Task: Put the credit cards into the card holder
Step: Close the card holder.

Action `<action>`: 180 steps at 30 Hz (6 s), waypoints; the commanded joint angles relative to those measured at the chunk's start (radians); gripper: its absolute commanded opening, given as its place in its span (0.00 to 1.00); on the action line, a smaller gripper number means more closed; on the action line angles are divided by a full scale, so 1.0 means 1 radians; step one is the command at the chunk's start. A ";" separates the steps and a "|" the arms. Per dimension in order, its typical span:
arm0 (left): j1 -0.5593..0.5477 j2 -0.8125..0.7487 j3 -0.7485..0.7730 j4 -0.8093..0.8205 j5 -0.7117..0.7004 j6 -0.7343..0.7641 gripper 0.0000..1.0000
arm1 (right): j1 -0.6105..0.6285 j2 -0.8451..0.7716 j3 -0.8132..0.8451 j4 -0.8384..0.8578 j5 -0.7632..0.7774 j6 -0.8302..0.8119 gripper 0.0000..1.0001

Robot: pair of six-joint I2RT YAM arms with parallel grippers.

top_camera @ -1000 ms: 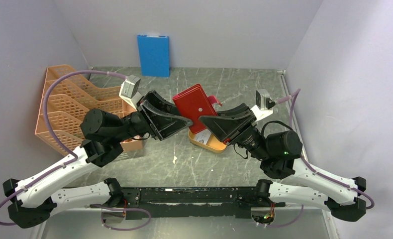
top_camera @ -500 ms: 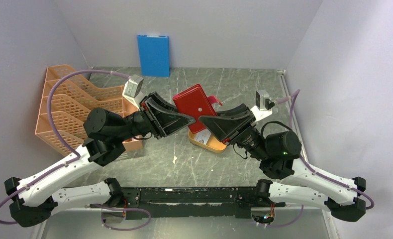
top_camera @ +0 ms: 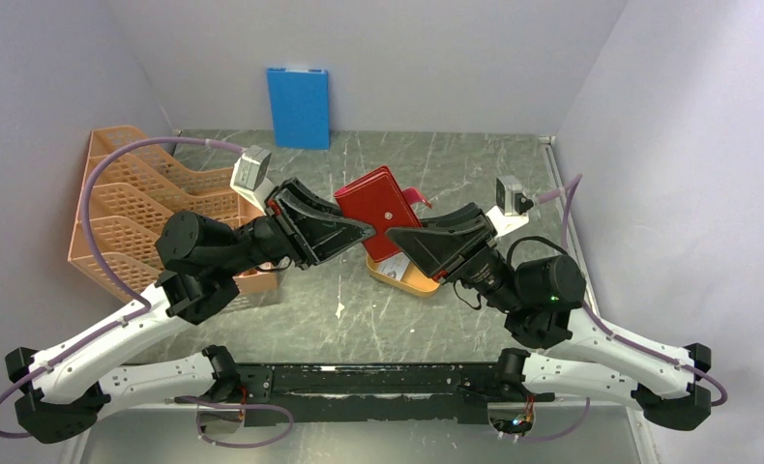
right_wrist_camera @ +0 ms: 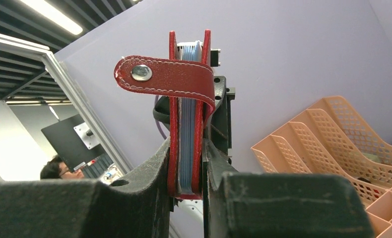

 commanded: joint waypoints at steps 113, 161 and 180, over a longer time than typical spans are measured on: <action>0.001 -0.217 0.056 -0.701 -0.216 0.109 0.05 | 0.000 0.124 0.417 -0.938 0.215 -0.224 0.05; 0.000 -0.040 0.247 -0.852 -0.368 0.190 0.05 | 0.000 0.275 0.544 -1.008 0.117 -0.375 0.00; 0.000 -0.034 0.234 -0.837 -0.316 0.192 0.05 | 0.000 0.306 0.550 -0.993 0.133 -0.351 0.00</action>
